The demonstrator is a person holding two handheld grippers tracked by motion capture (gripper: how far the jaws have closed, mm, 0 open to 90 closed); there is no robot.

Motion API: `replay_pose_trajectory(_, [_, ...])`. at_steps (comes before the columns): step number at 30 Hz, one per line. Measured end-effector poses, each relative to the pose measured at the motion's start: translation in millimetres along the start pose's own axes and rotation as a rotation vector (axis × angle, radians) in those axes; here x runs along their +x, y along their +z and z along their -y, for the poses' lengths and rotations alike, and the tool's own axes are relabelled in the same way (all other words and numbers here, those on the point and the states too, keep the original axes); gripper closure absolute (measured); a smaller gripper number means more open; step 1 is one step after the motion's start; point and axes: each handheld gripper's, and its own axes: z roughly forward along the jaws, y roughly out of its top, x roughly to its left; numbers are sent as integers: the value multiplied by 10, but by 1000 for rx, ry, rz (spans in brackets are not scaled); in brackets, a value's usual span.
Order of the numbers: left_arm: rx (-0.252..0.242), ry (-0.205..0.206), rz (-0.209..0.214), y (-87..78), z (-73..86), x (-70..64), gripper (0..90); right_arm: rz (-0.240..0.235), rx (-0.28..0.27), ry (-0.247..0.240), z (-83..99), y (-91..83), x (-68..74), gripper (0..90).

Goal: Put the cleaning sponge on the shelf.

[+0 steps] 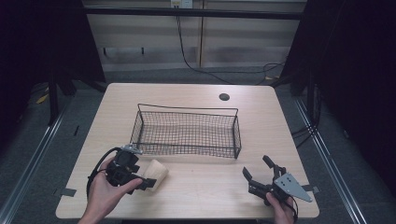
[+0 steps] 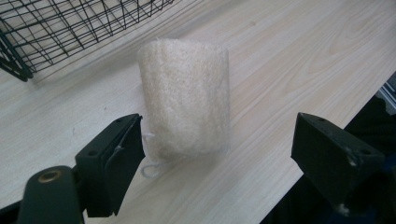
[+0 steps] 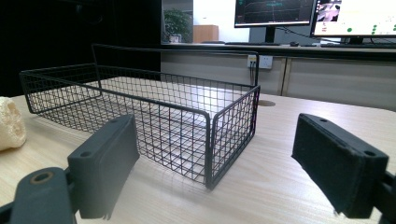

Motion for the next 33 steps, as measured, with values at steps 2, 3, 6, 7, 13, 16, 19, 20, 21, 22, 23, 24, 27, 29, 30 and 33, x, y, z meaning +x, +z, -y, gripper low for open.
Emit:
replay_pose_trajectory(2, [24, -6, -11, -6, -83, 2, 185, -2, 2, 3, 0, 1, 0, 136])
replay_pose_trajectory(3, [43, -9, -9, 8, -115, 11, 182, -2, 2, 0, 0, 2, -1, 136])
replay_pose_trajectory(6, [81, -25, 6, 50, -157, 41, 179, 0, 0, 1, 0, 0, 0, 136])
replay_pose_trajectory(7, [88, -29, 7, 71, -159, 53, 174, 0, 1, 2, 0, -1, 0, 136])
replay_pose_trajectory(13, [117, -43, -23, 177, -135, 99, 187, -3, 3, -2, 0, 2, -2, 136])
replay_pose_trajectory(16, [156, -33, -21, 226, -146, 111, 186, -4, 5, -3, -1, 3, 0, 136])
replay_pose_trajectory(19, [208, -22, -61, 341, -165, 107, 184, -5, 3, -2, 0, 2, -2, 136])
replay_pose_trajectory(20, [222, -20, -58, 368, -166, 99, 181, -6, 2, 0, 0, 2, -1, 136])
replay_pose_trajectory(21, [237, -16, -61, 386, -170, 91, 180, -7, 2, 0, 0, 3, -1, 136])
replay_pose_trajectory(22, [256, -13, -65, 421, -175, 77, 180, -7, 2, 0, -1, 3, -2, 136])
replay_pose_trajectory(23, [268, -8, -73, 442, -178, 74, 180, -7, 4, -1, 0, 3, -3, 136])
replay_pose_trajectory(24, [268, -10, -87, 459, -179, 65, 180, -8, 2, 1, -1, 3, -2, 136])
replay_pose_trajectory(27, [279, -15, -85, 497, -185, 78, 180, -7, 4, -3, -1, 3, -2, 136])
replay_pose_trajectory(29, [287, -16, -79, 518, -186, 92, 180, -7, 4, -4, -1, 4, -2, 136])
replay_pose_trajectory(30, [291, -24, -79, 536, -186, 101, 180, -7, 4, -3, -1, 4, -2, 136])
replay_pose_trajectory(33, [298, -27, -86, 572, -178, 113, 180, -8, 4, -3, -1, 4, -3, 136])
